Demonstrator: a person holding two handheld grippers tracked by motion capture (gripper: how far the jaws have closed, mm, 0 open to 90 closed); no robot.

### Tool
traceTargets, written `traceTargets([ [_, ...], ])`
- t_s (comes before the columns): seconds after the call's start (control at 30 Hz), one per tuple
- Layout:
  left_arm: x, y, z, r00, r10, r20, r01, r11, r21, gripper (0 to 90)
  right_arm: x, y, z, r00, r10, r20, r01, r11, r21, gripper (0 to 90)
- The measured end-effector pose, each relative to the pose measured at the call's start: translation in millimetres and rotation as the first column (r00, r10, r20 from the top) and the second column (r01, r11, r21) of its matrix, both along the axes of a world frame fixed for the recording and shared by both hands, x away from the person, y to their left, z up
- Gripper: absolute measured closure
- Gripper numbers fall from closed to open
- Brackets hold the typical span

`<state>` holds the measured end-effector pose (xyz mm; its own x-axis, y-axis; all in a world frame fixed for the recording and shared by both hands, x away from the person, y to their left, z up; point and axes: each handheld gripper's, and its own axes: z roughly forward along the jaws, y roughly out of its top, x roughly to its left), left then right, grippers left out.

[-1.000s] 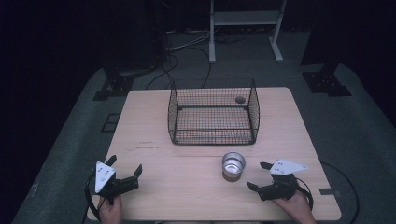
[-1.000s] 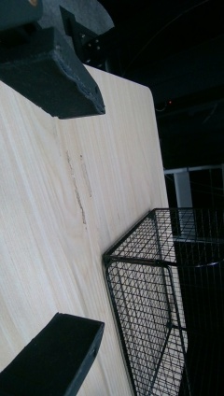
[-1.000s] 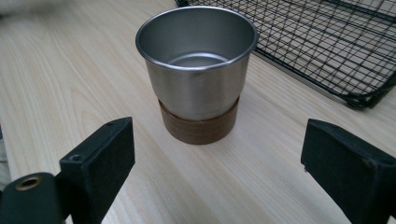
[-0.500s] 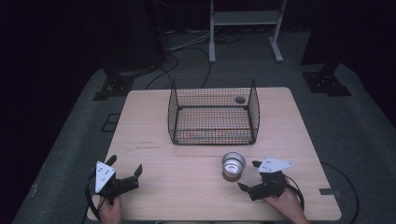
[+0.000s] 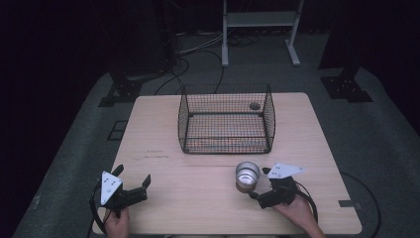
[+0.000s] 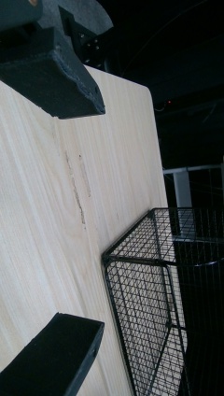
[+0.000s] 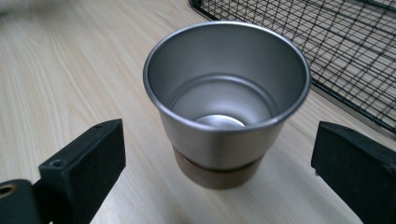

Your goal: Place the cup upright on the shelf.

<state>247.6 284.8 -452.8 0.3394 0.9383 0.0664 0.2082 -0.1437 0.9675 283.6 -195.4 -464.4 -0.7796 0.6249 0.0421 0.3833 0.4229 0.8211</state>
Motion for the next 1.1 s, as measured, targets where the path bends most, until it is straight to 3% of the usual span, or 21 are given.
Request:
traceTargets([
  [0.27,0.0,1.2,0.4,1.0,0.001,0.002,-0.001,1.0,-0.001,0.0,8.8,7.4,-0.1,1.0,-0.002,-0.003,0.002,0.9996,-0.026,2.4],
  [0.67,0.4,-0.2,0.3,1.0,-0.002,0.002,0.002,1.0,-0.003,0.0,19.9,19.9,-1.2,0.9998,0.012,-0.019,-0.012,0.9996,-0.024,2.8],
  [0.97,-0.3,1.5,0.8,1.0,0.003,0.005,-0.003,1.0,-0.009,0.0,24.0,23.8,-3.6,0.9999,0.0,-0.016,0.0,0.9998,-0.022,16.7],
  [1.1,-0.5,1.2,1.0,1.0,0.003,0.004,-0.003,1.0,-0.005,0.0,22.8,24.8,-2.1,1.0,-0.001,-0.008,0.001,0.9994,-0.035,17.6],
])
